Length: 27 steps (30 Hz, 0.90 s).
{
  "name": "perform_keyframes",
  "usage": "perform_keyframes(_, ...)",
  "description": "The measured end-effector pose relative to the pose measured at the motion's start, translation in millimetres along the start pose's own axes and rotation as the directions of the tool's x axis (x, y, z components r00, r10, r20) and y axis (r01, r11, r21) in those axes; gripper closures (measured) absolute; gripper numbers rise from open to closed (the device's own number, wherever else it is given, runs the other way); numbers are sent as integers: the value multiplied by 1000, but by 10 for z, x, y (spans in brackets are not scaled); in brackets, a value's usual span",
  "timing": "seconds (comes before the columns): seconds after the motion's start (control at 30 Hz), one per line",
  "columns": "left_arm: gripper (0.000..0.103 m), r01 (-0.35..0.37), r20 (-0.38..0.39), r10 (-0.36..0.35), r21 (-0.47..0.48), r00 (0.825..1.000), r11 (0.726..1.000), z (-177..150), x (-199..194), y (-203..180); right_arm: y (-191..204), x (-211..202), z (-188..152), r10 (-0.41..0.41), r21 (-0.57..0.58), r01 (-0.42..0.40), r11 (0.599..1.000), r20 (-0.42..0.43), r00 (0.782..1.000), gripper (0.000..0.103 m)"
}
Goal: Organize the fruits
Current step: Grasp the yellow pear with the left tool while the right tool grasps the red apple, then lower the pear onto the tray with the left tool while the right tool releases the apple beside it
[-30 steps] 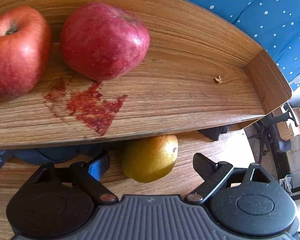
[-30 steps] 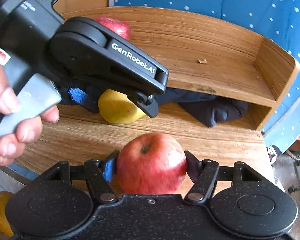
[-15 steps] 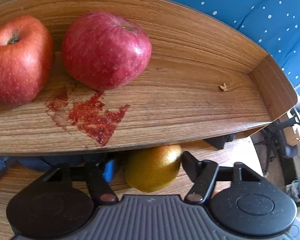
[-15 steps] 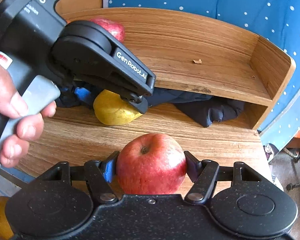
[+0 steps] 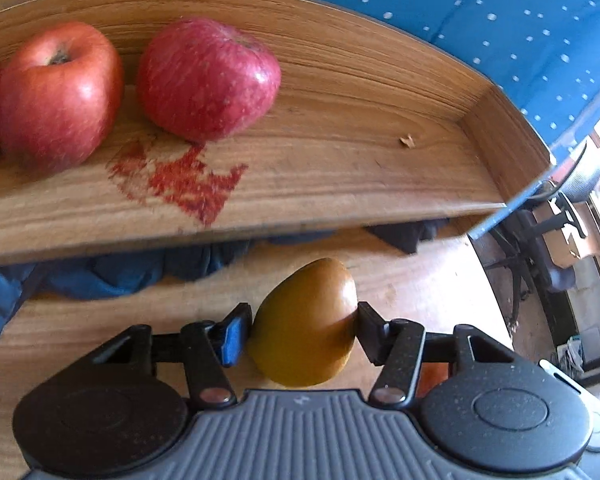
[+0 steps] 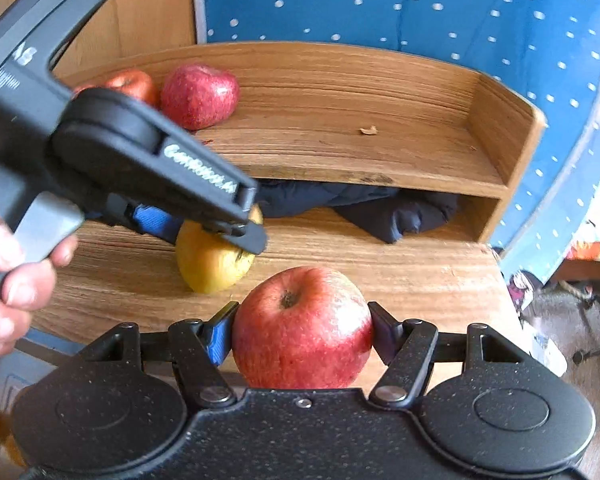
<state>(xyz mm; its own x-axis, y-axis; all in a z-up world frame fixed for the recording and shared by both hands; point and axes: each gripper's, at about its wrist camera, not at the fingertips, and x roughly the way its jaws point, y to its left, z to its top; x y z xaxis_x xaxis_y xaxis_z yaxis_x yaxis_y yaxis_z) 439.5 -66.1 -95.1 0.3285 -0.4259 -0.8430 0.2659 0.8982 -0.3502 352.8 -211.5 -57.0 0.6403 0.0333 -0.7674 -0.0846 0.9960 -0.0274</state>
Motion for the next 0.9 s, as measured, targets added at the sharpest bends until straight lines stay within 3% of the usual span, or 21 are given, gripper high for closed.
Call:
perform_keyframes(0.13, 43, 16, -13, -16, 7, 1000, 1000, -141, -114, 14, 15, -141, -71, 7, 51, -7, 999, -2, 1000, 35)
perform_keyframes(0.4, 44, 33, -40, -32, 26, 999, 999, -413, -338, 49, 192, -357, -295, 46, 23, -45, 999, -18, 999, 35)
perform_keyframes(0.9, 44, 45, -33, -43, 59, 999, 997, -780, -610, -107, 208, -384, -543, 36, 34, -35, 999, -45, 998, 35)
